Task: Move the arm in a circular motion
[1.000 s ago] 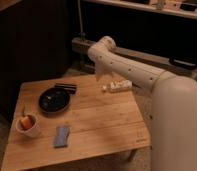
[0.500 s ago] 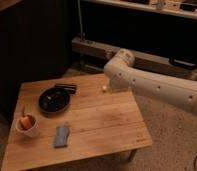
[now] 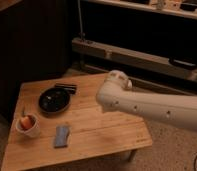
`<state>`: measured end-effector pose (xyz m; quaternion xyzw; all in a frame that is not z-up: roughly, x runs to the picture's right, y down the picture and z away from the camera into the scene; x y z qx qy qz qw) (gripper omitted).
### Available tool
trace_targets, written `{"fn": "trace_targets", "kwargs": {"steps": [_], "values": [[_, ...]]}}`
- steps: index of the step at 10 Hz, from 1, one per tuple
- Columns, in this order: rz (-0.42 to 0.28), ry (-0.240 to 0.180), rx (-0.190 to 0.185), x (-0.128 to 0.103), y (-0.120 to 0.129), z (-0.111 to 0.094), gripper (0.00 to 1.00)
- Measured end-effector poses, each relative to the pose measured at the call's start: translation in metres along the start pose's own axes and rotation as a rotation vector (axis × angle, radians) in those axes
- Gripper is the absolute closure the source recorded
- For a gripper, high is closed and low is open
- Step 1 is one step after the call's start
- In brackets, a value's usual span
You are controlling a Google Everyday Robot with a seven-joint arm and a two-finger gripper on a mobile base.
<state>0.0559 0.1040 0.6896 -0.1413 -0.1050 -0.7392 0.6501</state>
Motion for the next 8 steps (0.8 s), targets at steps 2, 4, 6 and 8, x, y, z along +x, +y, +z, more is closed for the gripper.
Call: {"fn": "trace_targets", "kwargs": {"steps": [2, 4, 6, 8], "values": [[-0.076, 0.006, 0.047, -0.018, -0.044, -0.016, 0.39], [-0.206, 0.015, 0.114, -0.013, -0.105, -0.022, 0.39], [-0.357, 0.039, 0.170, 0.009, -0.165, -0.025, 0.39], [-0.460, 0.060, 0.209, 0.024, -0.203, -0.028, 0.39]]}}
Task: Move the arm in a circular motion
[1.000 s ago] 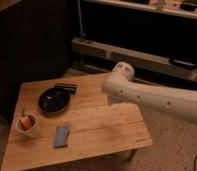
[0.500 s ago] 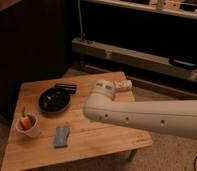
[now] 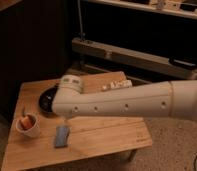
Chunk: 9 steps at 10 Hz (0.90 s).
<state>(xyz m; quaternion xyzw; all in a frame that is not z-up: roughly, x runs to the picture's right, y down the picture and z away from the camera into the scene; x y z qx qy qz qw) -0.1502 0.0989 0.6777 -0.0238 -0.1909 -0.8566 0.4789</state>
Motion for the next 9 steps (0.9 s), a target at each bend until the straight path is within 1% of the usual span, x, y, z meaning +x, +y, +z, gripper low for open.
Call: {"fn": "trace_targets", "kwargs": {"steps": [1, 3, 4, 6, 9], "values": [[-0.070, 0.022, 0.019, 0.023, -0.015, 0.002, 0.39], [-0.120, 0.040, 0.013, 0.051, -0.022, 0.009, 0.39], [-0.123, 0.046, -0.006, 0.063, -0.013, 0.014, 0.39], [-0.118, 0.058, -0.041, 0.085, 0.011, 0.022, 0.39], [-0.058, 0.052, -0.109, 0.116, 0.079, 0.040, 0.39]]}}
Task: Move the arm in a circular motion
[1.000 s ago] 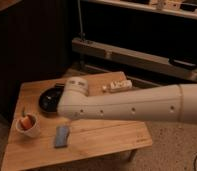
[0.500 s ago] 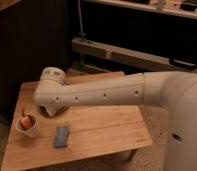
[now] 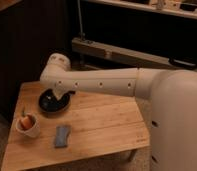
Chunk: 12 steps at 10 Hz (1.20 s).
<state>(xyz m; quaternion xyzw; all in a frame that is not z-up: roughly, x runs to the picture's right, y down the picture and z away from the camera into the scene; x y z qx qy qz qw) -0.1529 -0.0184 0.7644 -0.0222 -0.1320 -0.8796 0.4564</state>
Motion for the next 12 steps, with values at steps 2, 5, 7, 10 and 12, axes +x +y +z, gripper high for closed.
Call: {"fn": "trace_targets", "kwargs": {"steps": [2, 5, 7, 10, 12], "values": [[0.054, -0.014, -0.051, 0.008, 0.049, 0.016, 0.39], [0.157, -0.048, -0.132, -0.002, 0.124, 0.035, 0.39], [0.237, -0.081, -0.184, -0.030, 0.179, 0.039, 0.39], [0.361, -0.119, -0.234, -0.088, 0.231, 0.034, 0.39], [0.431, -0.149, -0.254, -0.135, 0.247, 0.024, 0.39]]}}
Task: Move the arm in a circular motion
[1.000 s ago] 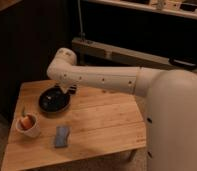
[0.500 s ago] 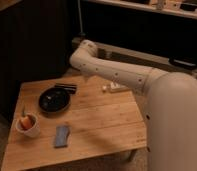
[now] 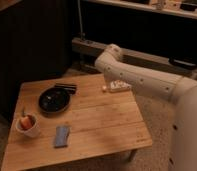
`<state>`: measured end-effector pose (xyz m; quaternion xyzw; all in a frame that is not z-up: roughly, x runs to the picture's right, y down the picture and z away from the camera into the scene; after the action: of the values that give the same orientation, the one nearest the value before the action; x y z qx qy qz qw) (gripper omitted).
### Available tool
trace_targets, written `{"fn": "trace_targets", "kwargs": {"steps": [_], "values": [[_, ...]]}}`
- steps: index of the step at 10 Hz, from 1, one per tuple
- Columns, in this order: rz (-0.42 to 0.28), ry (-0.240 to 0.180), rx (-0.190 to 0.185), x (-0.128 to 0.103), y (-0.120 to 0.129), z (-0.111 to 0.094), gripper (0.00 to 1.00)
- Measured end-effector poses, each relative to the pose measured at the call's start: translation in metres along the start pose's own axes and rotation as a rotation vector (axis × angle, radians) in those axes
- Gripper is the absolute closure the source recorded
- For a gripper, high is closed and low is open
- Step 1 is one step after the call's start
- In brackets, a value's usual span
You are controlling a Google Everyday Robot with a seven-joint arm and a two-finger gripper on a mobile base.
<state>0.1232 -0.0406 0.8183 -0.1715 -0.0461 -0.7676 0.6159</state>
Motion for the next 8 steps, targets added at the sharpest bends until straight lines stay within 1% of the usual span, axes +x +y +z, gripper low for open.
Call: {"fn": "trace_targets", "kwargs": {"steps": [1, 2, 3, 4, 5, 6, 7, 8], "values": [[0.035, -0.024, -0.009, -0.028, 0.016, -0.003, 0.39], [0.053, -0.037, -0.013, -0.046, 0.024, -0.006, 0.39], [0.072, -0.051, -0.014, -0.071, 0.026, -0.012, 0.39], [0.080, -0.061, -0.007, -0.100, 0.018, -0.023, 0.39], [0.083, -0.064, 0.003, -0.123, 0.008, -0.033, 0.39], [0.081, -0.062, 0.014, -0.141, -0.003, -0.044, 0.39], [0.064, -0.052, 0.035, -0.157, -0.023, -0.058, 0.39], [0.043, -0.040, 0.054, -0.164, -0.042, -0.069, 0.39]]}}
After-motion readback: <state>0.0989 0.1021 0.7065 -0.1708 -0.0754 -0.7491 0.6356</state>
